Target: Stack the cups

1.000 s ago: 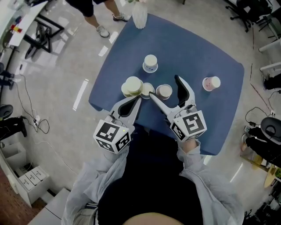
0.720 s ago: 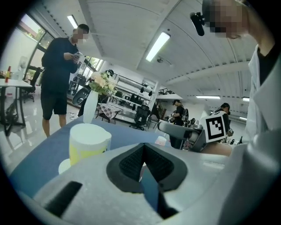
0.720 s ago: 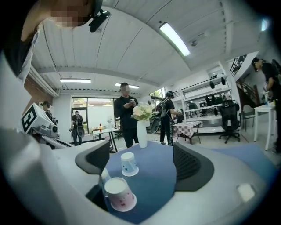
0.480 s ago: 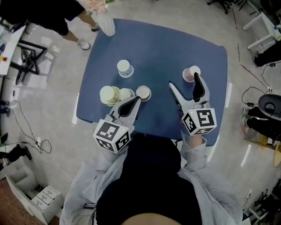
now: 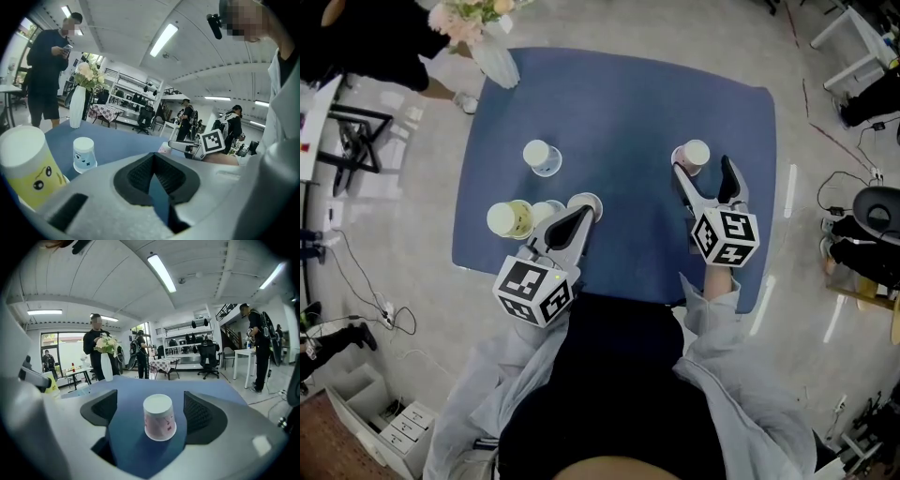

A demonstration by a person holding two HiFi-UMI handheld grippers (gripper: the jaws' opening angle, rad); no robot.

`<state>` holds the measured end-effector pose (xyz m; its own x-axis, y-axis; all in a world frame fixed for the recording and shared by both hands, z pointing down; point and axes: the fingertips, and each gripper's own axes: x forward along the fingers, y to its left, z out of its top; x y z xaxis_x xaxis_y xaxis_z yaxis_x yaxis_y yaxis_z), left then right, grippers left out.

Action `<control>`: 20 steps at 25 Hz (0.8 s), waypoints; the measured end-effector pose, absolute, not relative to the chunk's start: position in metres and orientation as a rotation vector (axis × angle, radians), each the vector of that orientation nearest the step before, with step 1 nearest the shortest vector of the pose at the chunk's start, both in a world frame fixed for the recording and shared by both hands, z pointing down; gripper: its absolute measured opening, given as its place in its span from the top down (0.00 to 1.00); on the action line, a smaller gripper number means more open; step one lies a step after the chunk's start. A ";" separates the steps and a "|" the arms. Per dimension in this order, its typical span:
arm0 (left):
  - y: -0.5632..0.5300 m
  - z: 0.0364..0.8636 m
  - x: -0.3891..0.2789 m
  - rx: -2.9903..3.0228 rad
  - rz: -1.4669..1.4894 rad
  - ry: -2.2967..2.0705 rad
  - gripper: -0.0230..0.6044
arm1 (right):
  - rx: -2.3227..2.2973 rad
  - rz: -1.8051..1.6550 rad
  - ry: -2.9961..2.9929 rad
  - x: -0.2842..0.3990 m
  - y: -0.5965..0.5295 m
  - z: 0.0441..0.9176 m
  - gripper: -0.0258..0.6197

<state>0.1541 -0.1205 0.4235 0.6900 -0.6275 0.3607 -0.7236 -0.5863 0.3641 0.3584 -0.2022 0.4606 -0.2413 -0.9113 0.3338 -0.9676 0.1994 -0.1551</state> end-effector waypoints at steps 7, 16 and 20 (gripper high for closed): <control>-0.125 0.434 0.155 2.370 0.305 -1.075 0.97 | 1.761 0.479 -2.247 0.357 -0.219 0.496 0.31; -0.131 0.442 0.161 2.339 0.318 -1.102 0.97 | 1.788 0.460 -2.239 0.367 -0.230 0.505 0.54; -0.131 0.444 0.159 2.337 0.312 -1.104 0.97 | 1.783 0.460 -2.239 0.365 -0.230 0.506 0.54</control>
